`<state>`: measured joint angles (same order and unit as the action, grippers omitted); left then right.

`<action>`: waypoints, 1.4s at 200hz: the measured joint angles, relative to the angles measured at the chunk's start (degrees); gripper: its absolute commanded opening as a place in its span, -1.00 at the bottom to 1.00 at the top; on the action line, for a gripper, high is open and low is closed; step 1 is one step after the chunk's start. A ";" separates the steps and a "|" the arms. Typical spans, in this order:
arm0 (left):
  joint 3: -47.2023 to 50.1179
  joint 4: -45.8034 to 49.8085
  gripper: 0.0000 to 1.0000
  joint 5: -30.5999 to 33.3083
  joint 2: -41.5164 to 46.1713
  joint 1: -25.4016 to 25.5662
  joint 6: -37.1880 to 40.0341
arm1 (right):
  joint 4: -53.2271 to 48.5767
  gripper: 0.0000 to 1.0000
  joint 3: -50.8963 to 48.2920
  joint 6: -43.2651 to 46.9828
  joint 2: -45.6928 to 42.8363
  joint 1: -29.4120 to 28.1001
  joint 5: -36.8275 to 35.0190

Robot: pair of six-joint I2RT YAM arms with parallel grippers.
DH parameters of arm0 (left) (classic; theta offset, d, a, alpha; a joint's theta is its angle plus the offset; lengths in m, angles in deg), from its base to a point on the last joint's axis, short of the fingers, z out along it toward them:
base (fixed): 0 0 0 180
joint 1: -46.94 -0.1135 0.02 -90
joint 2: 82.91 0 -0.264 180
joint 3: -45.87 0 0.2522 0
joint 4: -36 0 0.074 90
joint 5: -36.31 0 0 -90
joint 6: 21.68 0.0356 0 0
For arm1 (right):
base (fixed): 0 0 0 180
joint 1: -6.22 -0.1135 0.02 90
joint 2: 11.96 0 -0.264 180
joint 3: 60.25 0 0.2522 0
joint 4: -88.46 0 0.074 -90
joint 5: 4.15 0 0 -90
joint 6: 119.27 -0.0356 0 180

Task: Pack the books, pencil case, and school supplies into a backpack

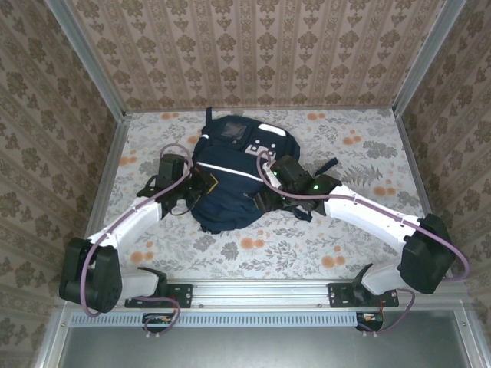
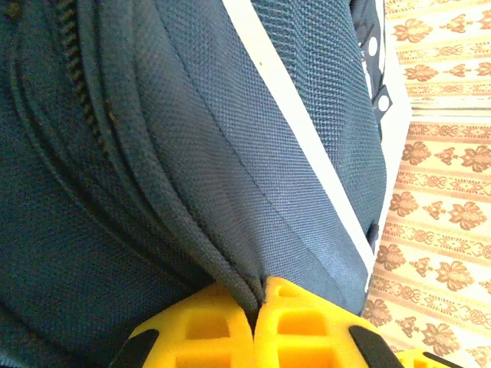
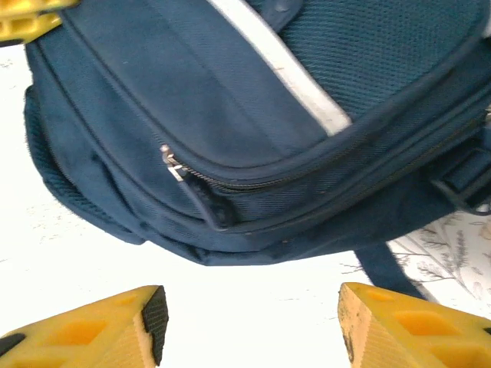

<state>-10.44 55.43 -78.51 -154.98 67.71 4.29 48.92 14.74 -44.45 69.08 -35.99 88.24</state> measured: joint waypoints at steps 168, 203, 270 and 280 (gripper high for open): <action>-2.23 2.58 -1.00 0.70 0.00 1.36 0.63 | 6.34 -0.57 2.84 -4.92 11.32 -2.73 -2.56; -2.23 2.78 -1.00 1.31 0.00 1.44 0.66 | 5.88 -0.81 2.84 -3.80 11.23 -3.32 -5.03; -1.79 2.23 -1.00 0.52 0.13 1.46 0.68 | 5.27 -0.82 0.00 -1.09 5.73 -1.25 -8.04; -1.57 1.95 -1.00 0.44 0.15 1.46 0.68 | 5.20 -0.82 -0.07 -0.85 5.49 -0.39 -7.98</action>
<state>-12.01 57.38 -78.07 -154.83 69.18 4.96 54.12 14.67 -45.30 74.56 -36.39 80.27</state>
